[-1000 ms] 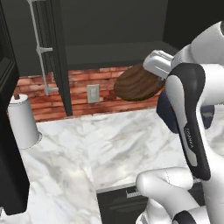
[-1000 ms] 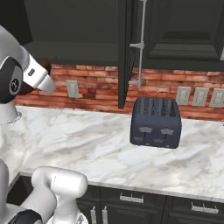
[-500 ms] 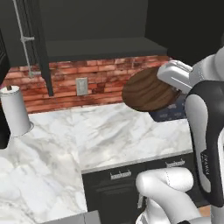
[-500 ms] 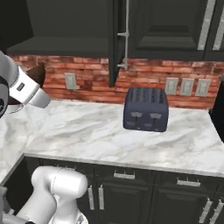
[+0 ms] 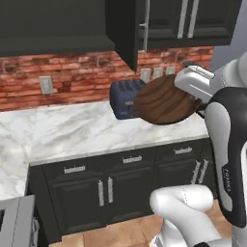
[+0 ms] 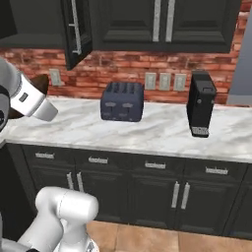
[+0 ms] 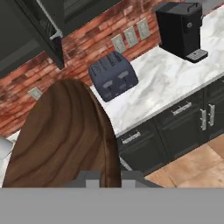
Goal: Take the smaller bowl and place it next to the appetizer plate on the dining counter , and place the larger bowl next to the plate with cooked food.
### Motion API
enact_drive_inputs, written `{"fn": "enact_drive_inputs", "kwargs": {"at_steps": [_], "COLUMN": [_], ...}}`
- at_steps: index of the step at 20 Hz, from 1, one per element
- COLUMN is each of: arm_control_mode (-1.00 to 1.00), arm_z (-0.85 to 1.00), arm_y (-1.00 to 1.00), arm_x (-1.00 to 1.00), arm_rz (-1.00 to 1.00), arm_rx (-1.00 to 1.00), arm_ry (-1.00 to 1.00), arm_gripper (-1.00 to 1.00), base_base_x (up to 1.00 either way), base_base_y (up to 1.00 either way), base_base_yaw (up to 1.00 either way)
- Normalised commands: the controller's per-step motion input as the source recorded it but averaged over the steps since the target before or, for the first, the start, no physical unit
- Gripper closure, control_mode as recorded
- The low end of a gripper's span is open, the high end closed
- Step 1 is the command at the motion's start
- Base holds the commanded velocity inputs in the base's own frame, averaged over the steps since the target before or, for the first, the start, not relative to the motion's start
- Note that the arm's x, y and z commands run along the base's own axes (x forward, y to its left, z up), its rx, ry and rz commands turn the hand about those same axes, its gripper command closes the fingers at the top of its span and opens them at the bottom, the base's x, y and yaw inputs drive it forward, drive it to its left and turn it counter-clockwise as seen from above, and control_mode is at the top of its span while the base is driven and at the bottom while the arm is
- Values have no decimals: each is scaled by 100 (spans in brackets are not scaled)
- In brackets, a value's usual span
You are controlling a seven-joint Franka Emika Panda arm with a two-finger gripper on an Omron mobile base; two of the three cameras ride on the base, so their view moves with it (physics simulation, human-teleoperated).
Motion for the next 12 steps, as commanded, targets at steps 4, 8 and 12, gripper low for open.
{"fn": "enact_drive_inputs", "kwargs": {"at_steps": [4, 8, 12], "arm_control_mode": [100, 100, 100], "arm_z": [0, 0, 0], "arm_y": [0, 0, 0], "arm_x": [0, 0, 0], "arm_rz": [0, 0, 0], "arm_rx": [0, 0, 0], "arm_ry": [0, 0, 0], "arm_gripper": [100, 100, 100], "base_base_x": [-100, -100, -100], "base_base_y": [-36, -15, -18], "base_base_yaw": [0, 0, 0]}}
